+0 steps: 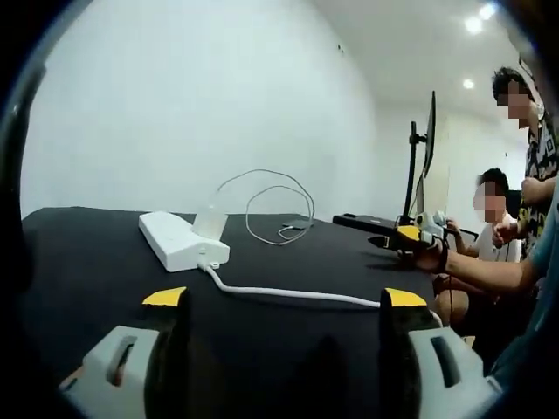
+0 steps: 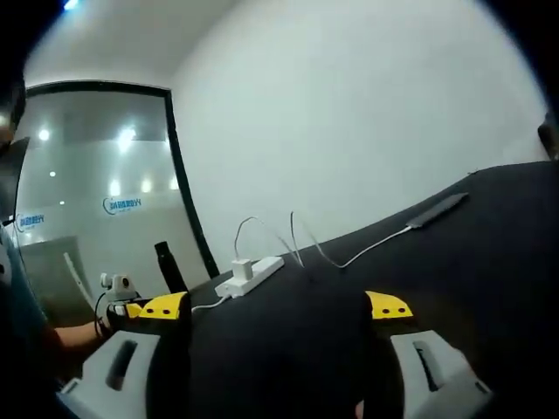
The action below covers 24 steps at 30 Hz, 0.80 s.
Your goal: Connect the charging cable to the phone, plug the charger into the socket, and turn on the power strip switch to charge the phone.
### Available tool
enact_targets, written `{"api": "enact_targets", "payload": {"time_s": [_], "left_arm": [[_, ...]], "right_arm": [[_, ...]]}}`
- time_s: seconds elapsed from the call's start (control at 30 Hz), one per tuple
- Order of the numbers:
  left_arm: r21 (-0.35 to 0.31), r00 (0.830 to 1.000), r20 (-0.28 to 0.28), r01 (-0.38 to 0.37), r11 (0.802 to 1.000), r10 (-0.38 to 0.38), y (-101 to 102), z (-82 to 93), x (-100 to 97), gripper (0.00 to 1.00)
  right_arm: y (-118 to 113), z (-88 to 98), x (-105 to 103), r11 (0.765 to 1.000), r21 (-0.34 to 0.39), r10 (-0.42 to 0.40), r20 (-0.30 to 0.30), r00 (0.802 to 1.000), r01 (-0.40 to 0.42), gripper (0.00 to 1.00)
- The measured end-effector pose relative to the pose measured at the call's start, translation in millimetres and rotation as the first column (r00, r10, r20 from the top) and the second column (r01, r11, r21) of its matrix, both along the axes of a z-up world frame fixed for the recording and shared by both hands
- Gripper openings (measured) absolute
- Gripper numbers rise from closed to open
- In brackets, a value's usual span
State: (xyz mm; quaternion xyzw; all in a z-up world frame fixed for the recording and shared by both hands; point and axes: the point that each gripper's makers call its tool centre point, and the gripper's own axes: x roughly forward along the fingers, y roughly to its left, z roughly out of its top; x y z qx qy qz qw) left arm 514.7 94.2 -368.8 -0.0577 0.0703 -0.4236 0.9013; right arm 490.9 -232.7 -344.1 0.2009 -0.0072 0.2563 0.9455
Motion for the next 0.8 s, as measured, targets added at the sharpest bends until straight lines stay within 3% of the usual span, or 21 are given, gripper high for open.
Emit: {"api": "enact_targets", "payload": {"time_s": [0.17,0.27,0.37,0.53,0.57,0.63,0.8], "left_arm": [[0.007,1.000,-0.006,-0.001,1.000,0.001,-0.1,-1.5,0.7,0.83],[0.075,0.999,-0.034,0.012,0.997,-0.009,-4.0,-8.2,-1.8,0.84],[0.113,0.999,-0.049,0.012,0.994,-0.007,-10.2,-5.1,-9.0,0.87],[0.111,0.998,-0.062,0.039,0.993,-0.032,-13.7,9.5,-26.6,0.94],[0.072,0.997,-0.062,0.044,0.996,-0.039,-13.9,16.8,-28.7,0.94],[0.056,0.997,-0.072,0.039,0.998,-0.035,-11.2,21.0,-32.7,0.94],[0.084,0.998,-0.056,0.026,0.996,-0.021,-9.6,24.6,-39.0,0.93]], "right_arm": [[-1.8,-0.8,1.4,1.000,-0.002,0.004,-0.002,1.000,-0.004,0.75],[-2.1,2.3,0.4,1.000,0.006,0.003,-0.003,1.000,-0.003,0.75],[0.7,21.2,-9.7,1.000,0.015,0.020,0.034,0.999,-0.021,0.76],[-1.4,28.7,-26.1,0.993,-0.115,0.009,0.036,0.999,-0.005,0.79],[-2.2,28.6,-28.5,0.992,-0.130,0.011,0.031,0.999,-0.007,0.79],[-4.5,28.2,-33.6,0.987,-0.158,0.006,0.024,1.000,-0.002,0.79],[-11.8,28.3,-40.7,0.978,-0.205,-0.019,0.032,0.999,0.025,0.74]]}}
